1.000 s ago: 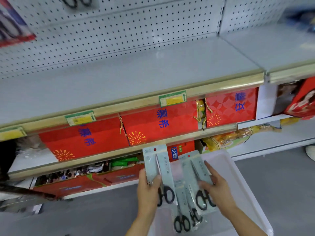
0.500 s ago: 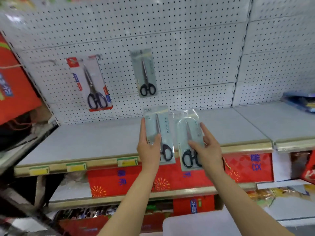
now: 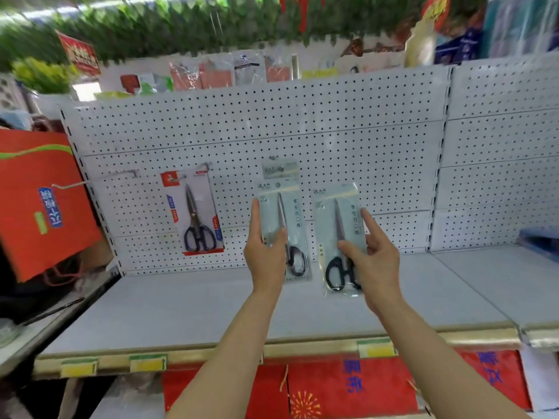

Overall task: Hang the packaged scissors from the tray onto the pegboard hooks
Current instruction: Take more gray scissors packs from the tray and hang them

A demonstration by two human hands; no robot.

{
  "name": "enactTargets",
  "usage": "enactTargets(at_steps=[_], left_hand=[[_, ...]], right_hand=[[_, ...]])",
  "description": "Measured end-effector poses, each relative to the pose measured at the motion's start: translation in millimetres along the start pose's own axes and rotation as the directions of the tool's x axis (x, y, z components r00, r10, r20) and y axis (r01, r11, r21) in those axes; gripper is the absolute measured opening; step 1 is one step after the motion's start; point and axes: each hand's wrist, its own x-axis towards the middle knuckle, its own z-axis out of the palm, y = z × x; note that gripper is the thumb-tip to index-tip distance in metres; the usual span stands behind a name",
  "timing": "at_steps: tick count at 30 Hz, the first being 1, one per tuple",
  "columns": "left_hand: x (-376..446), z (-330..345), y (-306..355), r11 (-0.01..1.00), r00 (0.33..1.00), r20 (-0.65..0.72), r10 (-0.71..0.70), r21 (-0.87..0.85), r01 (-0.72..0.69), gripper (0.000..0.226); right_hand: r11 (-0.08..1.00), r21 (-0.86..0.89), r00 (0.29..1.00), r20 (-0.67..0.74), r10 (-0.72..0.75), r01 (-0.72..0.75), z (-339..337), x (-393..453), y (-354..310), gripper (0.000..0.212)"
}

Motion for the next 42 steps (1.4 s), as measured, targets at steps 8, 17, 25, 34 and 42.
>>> enactTargets(at_steps=[8, 17, 25, 34, 42], left_hand=[[52.5, 20.3, -5.9, 0.999, 0.999, 0.016, -0.034, 0.025, 0.033, 0.078], [70.8, 33.3, -27.2, 0.996, 0.997, 0.015, -0.080, 0.031, 0.080, 0.078], [89.6, 41.5, -46.1, 0.983, 0.999, 0.003, -0.041, 0.180, 0.040, 0.071], [106.2, 14.8, -2.1, 0.968, 0.975, 0.093, 0.203, 0.129, -0.214, 0.052], [127.5, 12.3, 1.3, 0.916, 0.958, 0.224, 0.178, 0.318, -0.245, 0.070]], right_hand=[[1.000, -0.008, 0.999, -0.034, -0.011, 0.011, 10.9, 21.0, -5.3, 0.071], [1.000, -0.025, 0.999, -0.039, -0.019, 0.018, 19.0, 32.4, 1.1, 0.071], [0.999, -0.014, 1.000, 0.005, -0.030, 0.030, 43.6, 33.8, 6.5, 0.071], [0.999, 0.024, 0.996, 0.083, -0.040, 0.038, 87.6, 49.4, 17.0, 0.071], [0.996, 0.088, 0.997, 0.076, -0.018, 0.012, 110.6, 60.8, 27.1, 0.071]])
